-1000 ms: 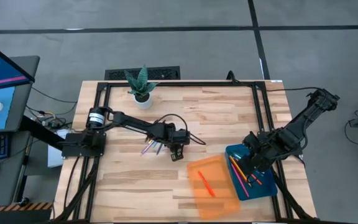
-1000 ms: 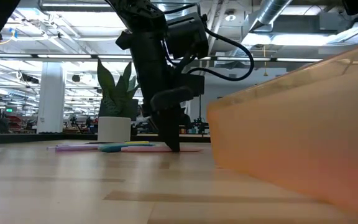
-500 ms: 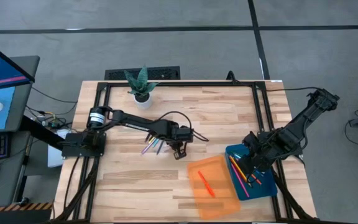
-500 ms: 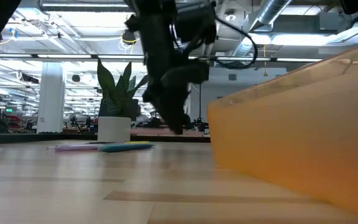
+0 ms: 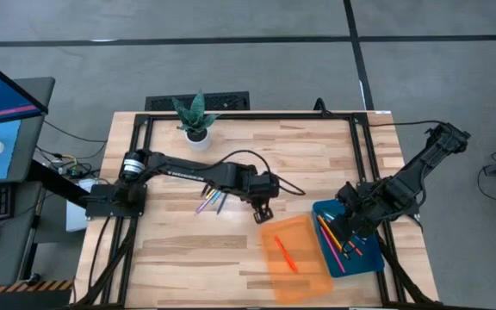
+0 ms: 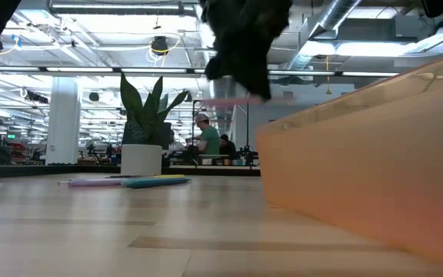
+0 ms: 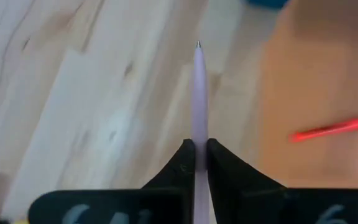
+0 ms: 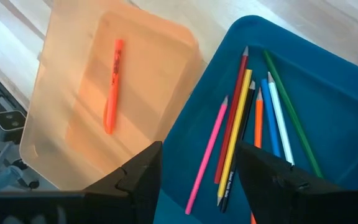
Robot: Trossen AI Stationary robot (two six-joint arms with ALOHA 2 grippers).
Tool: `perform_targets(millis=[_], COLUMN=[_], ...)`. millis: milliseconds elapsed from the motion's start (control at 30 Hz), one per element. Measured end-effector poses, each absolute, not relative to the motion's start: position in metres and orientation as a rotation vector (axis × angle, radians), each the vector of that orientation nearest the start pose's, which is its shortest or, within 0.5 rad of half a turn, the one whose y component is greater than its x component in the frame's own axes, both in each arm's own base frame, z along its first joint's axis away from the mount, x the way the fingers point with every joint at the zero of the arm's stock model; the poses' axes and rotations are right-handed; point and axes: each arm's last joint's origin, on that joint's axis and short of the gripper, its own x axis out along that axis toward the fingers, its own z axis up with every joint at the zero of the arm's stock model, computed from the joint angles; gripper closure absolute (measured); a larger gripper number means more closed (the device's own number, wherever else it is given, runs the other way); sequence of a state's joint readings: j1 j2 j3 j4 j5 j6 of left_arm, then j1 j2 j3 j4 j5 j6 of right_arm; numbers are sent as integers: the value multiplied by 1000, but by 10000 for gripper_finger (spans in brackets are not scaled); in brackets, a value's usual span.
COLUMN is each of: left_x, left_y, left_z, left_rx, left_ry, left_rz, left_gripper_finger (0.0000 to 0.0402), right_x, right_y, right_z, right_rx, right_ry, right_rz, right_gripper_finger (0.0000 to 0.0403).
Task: Sort pens & pencils
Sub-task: Put the pink pen into the orange bin
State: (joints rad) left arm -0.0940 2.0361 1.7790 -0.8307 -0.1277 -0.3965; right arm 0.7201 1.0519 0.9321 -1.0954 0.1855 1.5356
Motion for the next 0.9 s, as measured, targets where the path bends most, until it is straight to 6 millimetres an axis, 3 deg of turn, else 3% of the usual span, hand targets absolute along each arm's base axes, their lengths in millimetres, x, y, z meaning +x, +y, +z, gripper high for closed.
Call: perform_targets(millis=[300, 533, 733, 900], left_x=[439, 441, 452, 468], left_y=[-91, -138, -163, -175], left_z=[302, 321, 309, 275], left_rx=[-226, -116, 101, 283], left_ry=[872, 680, 578, 572], left_rz=[97, -98, -222, -357], left_gripper_finger=[390, 386, 386, 385], right_x=[130, 122, 114, 109], right_y=[108, 101, 94, 90], right_z=[276, 281, 284, 286], right_rx=[801, 803, 798, 784], right_ry=[1135, 1130, 1134, 1138], right_rz=[-408, -398, -401, -397], right_gripper_finger=[182, 182, 182, 182])
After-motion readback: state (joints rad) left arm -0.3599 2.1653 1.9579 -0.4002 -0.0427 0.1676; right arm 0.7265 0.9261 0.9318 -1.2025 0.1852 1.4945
